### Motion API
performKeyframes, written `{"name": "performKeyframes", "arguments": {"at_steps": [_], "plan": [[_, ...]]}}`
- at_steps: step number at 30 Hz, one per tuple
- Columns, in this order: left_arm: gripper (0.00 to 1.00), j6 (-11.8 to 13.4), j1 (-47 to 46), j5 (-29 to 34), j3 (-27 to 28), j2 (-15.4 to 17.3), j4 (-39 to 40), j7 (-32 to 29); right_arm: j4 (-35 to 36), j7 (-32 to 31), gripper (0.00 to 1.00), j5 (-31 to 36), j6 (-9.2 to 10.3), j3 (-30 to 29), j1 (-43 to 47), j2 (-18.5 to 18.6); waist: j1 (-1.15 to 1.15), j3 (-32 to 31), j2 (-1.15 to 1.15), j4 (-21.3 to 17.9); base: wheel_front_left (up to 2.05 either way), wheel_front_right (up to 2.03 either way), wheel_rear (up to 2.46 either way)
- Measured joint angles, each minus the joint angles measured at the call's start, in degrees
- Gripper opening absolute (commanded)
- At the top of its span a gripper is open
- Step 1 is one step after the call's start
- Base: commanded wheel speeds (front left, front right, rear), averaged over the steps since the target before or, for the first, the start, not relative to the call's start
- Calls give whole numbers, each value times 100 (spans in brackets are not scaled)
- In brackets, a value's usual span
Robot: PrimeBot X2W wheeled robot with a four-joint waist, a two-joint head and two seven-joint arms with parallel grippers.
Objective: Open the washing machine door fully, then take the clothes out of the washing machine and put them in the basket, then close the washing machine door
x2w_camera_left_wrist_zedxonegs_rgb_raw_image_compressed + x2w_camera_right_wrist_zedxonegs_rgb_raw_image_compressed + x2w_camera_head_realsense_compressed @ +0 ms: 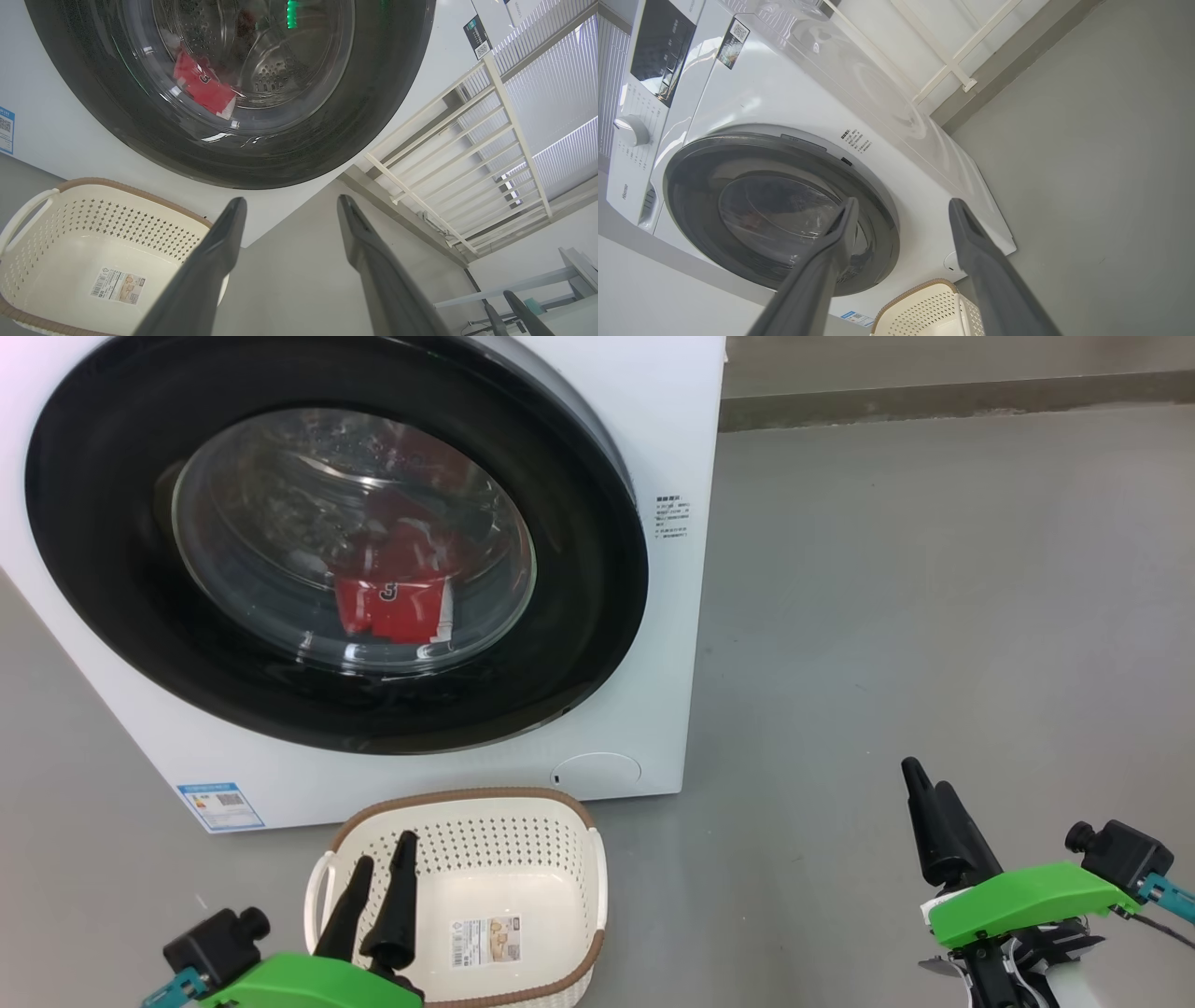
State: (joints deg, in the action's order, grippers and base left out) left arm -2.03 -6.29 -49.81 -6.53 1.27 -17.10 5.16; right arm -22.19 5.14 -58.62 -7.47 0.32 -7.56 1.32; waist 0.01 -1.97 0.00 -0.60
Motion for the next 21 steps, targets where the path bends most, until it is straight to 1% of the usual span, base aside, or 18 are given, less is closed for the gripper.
{"name": "performKeyframes", "arguments": {"at_steps": [2,8,11,13,16,21], "plan": [[100,5,-13,87,-35,1,-16,15,2,42,100,247,0,-21,0,3,0,-5,0,-2,0,0,0],[100,53,-101,601,-111,10,-71,111,78,138,100,984,0,-68,-2,18,0,-20,0,-14,0,0,0],[100,57,-129,747,-149,13,-74,159,131,170,100,1257,0,-65,-12,19,0,-30,0,-16,0,0,0],[100,69,-141,956,-201,14,-96,210,159,229,100,1411,0,-36,-75,23,0,-42,0,-18,0,0,0],[100,111,-212,1183,-233,15,-115,261,177,281,100,1634,0,7,-116,26,0,-54,0,-20,0,0,0],[100,290,-244,1622,-240,20,-99,359,180,357,100,1962,0,55,-119,42,0,-81,0,-20,0,0,0]]}}
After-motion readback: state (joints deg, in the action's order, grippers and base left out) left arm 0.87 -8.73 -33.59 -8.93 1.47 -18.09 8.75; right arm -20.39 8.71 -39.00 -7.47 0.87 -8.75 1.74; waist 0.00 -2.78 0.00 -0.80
